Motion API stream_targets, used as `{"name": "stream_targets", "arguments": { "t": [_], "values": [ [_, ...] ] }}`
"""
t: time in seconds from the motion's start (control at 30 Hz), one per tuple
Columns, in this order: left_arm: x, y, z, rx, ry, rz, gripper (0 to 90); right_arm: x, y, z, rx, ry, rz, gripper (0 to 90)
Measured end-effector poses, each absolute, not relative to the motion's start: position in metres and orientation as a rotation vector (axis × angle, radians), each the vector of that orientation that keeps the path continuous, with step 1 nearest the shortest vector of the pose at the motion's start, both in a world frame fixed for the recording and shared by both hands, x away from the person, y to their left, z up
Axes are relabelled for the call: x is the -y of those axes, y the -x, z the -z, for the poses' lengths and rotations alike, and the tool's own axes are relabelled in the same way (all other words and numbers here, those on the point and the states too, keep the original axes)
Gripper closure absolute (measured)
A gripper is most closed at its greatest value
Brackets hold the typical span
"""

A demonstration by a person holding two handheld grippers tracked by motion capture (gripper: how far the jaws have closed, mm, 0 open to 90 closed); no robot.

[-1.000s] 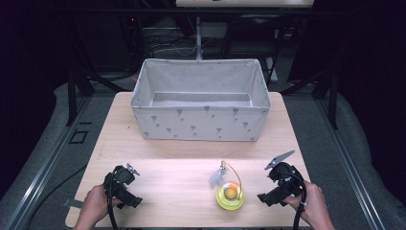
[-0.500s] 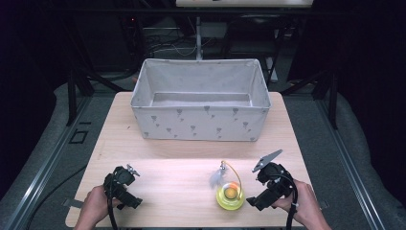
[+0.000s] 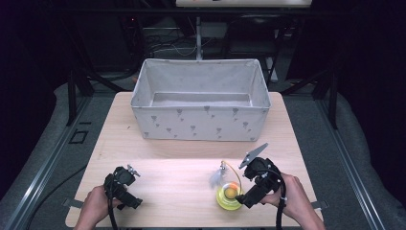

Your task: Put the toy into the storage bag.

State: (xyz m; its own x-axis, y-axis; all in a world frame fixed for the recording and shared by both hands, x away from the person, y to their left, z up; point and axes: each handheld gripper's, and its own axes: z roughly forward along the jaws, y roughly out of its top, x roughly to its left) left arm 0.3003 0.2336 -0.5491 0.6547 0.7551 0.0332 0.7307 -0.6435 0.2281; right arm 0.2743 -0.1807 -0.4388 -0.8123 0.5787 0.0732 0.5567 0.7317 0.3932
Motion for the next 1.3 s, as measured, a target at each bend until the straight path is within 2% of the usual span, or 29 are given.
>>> {"name": "stream_targets", "arguments": {
  "t": [0.13,0.3,0.4,0.57,0.7,0.9,1.3],
  "values": [
    [-0.233,-0.3,0.549,-1.213,-2.681,-0.184,4.9,0.176,-0.276,0.431,-2.864,-0.927,-0.645,3.1],
    [-0.233,-0.3,0.55,-1.207,-2.685,-0.187,4.9,0.174,-0.28,0.422,-2.883,-0.935,-0.692,33.3],
    [-0.233,-0.3,0.55,-1.208,-2.685,-0.186,4.9,0.17,-0.281,0.416,-2.909,-0.912,-0.679,46.8],
    [-0.233,-0.3,0.55,-1.206,-2.686,-0.187,4.9,0.163,-0.283,0.41,-2.941,-0.861,-0.611,66.3],
    [-0.233,-0.3,0.55,-1.21,-2.688,-0.185,4.9,0.159,-0.283,0.408,-2.964,-0.836,-0.553,76.7],
    [-0.233,-0.3,0.55,-1.206,-2.692,-0.182,4.9,0.154,-0.285,0.407,-2.993,-0.796,-0.506,87.2],
    [-0.233,-0.3,0.551,-1.212,-2.689,-0.181,5.0,0.147,-0.294,0.403,-3.008,-0.773,-0.51,88.2]
  ]
}}
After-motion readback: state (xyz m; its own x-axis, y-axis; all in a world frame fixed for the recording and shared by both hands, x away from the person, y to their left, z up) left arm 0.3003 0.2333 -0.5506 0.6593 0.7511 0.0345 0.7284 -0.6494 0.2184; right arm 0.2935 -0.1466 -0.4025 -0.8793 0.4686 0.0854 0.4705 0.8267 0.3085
